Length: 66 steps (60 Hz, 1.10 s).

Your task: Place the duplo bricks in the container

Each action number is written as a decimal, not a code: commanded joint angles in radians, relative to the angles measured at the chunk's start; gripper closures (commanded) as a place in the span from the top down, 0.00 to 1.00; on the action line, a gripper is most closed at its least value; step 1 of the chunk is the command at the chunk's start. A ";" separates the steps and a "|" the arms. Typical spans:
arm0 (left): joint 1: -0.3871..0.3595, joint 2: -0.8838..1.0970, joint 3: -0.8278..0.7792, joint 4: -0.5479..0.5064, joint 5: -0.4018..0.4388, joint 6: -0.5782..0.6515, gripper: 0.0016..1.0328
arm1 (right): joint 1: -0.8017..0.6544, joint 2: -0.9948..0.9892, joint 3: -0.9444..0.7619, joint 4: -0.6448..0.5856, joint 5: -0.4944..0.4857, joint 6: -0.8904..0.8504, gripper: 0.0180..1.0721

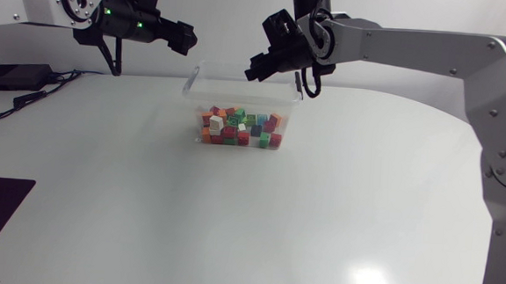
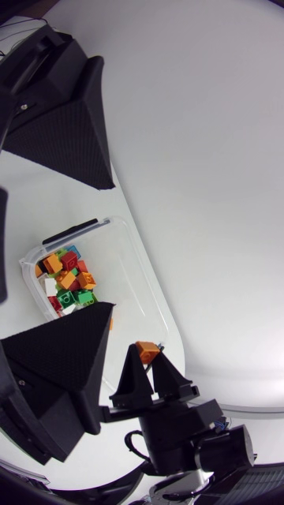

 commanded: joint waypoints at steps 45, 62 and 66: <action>0.155 -0.463 -0.390 0.081 -0.018 0.090 0.96 | -0.200 -0.502 -0.515 0.239 0.176 -0.023 0.96; 0.204 -0.627 -0.543 0.118 -0.016 0.080 0.96 | -0.306 -0.788 -0.780 0.282 0.182 -0.053 0.96; 0.213 -0.667 -0.577 0.121 -0.016 0.077 0.96 | -0.332 -0.863 -0.848 0.299 0.185 -0.064 0.96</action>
